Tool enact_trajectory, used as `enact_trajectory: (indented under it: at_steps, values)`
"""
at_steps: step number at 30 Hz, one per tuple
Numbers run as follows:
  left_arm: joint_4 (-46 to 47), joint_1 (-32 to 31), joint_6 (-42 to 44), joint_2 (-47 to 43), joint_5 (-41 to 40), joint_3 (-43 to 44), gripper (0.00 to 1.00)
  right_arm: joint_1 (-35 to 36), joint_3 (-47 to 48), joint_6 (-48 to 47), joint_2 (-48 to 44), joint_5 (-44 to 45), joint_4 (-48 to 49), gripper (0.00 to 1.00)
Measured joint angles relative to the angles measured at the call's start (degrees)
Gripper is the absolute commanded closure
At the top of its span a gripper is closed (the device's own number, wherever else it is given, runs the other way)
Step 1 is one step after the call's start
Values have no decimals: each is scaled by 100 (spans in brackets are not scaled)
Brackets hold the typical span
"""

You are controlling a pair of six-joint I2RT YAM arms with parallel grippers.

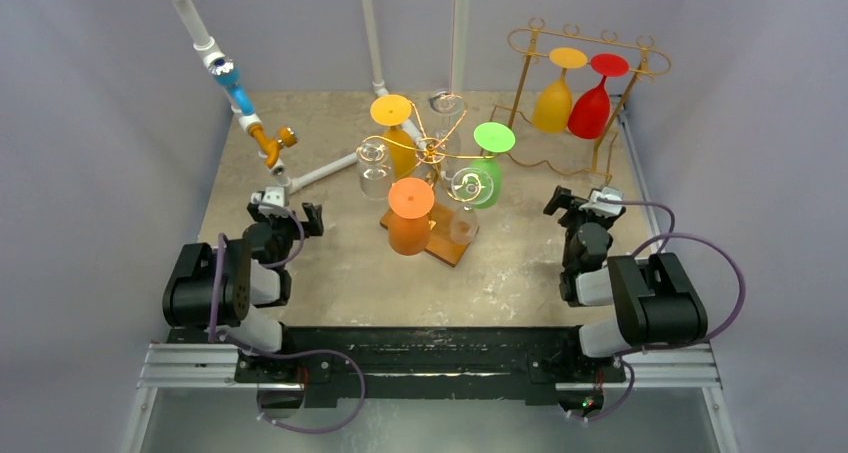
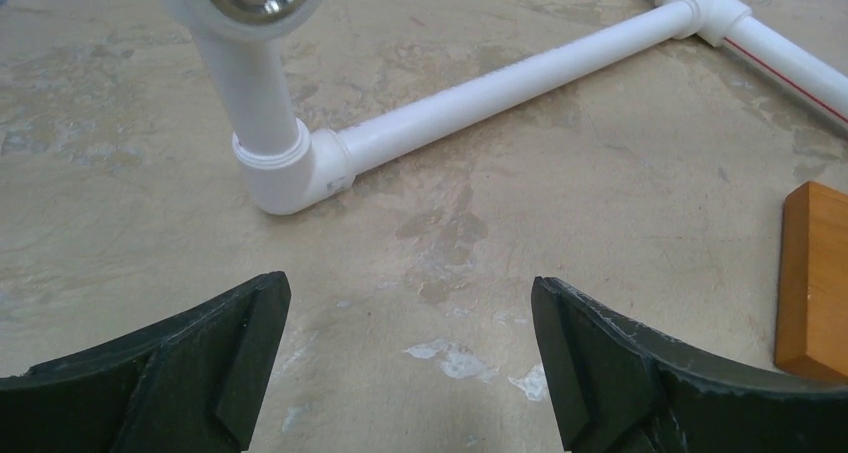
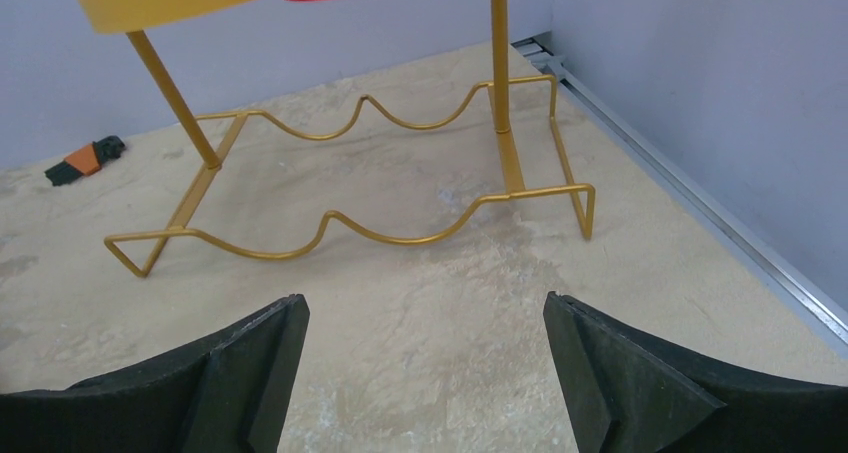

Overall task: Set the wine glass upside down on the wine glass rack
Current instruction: Reset both arms

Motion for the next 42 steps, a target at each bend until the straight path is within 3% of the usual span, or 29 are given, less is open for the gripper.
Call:
enact_trajectory:
  at_steps: [5,10,15,21,26,42]
  values:
    - [1045,17,74,949,70,-282,0,0,-205,-105,485,-26,632,1]
    - [925,-33,140,1086,70,-68,0,0,-66,-144,494,-37,638,1]
    - [435,-518,417,955,-278,595,0,7,505,-232,503,-168,160,1]
    - [234,-581,520,925,-457,599,0,175,114,-385,498,-170,463,1]
    - [157,-581,544,925,-533,599,0,212,525,-415,507,-273,-33,1]
    - [133,-581,553,925,-599,599,0,210,586,-479,505,-280,-107,1]
